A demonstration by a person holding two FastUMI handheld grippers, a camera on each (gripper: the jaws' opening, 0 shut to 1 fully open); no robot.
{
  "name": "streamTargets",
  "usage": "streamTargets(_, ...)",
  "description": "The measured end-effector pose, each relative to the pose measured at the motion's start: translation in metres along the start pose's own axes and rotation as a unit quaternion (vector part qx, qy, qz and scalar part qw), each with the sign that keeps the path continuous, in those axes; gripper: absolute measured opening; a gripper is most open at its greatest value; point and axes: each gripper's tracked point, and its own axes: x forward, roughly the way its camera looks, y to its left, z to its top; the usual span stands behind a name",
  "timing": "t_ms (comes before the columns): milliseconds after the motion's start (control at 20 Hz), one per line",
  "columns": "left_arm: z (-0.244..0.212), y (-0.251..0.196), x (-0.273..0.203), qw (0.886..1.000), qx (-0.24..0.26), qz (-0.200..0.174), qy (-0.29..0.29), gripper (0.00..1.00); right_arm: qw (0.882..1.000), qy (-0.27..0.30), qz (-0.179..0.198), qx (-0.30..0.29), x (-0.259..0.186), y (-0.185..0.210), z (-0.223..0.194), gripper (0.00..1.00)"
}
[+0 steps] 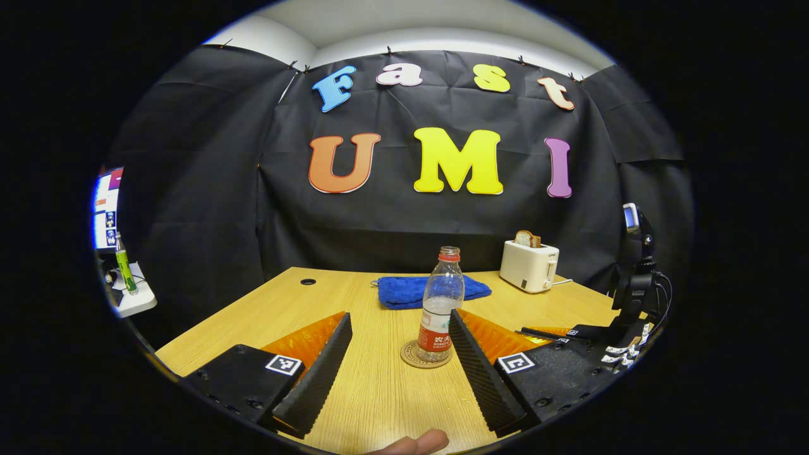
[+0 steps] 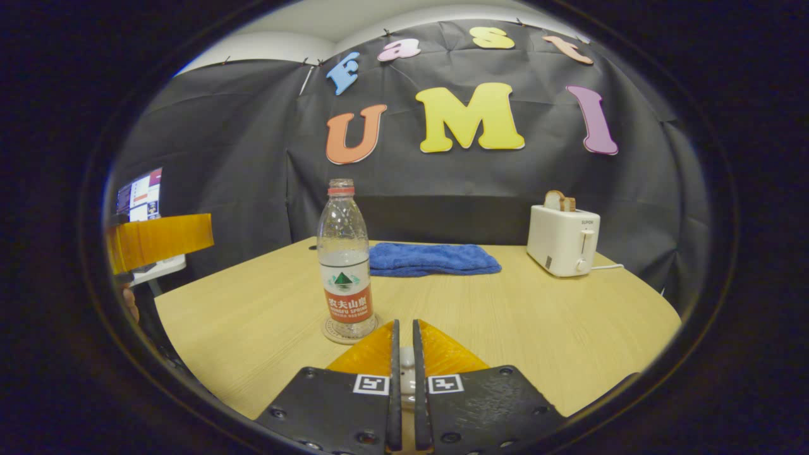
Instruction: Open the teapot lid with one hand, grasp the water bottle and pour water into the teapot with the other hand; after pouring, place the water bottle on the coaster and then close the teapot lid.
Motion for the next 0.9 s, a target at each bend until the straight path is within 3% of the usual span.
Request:
streamTargets(150, -0.002, 0.007, 0.001, 1.000, 0.012, 0.006, 0.004, 0.96, 1.000, -0.012, -0.006, -0.004, -0.007, -0.003, 0.008, 0.09)
streamTargets(250, -0.002, 0.009, 0.001, 1.000, 0.014, 0.010, 0.005, 0.97, 1.000, -0.016, -0.006, -0.009, -0.015, -0.002, 0.013, 0.21)
streamTargets(500, 0.005, 0.008, -0.006, 1.000, 0.016, 0.018, 0.001, 0.97, 0.998, -0.043, -0.030, -0.020, -0.042, -0.017, 0.033, 0.72)
streamTargets(550, 0.007, 0.006, -0.008, 1.000, 0.015, 0.020, 0.000, 0.97, 0.998, -0.046, -0.033, -0.015, -0.046, -0.020, 0.037, 0.75)
streamTargets(600, 0.008, 0.004, -0.011, 1.000, 0.017, 0.020, -0.004, 0.97, 0.998, -0.048, -0.035, -0.006, -0.050, -0.024, 0.040, 0.87)
streamTargets(700, 0.014, 0.005, -0.014, 0.999, 0.024, 0.035, -0.012, 0.96, 0.998, -0.048, -0.038, 0.010, -0.060, -0.031, 0.047, 0.96)
streamTargets(900, 0.022, -0.003, -0.020, 0.998, 0.028, 0.044, -0.027, 0.96, 0.996, -0.066, -0.065, -0.012, -0.091, -0.062, 0.064, 0.96)
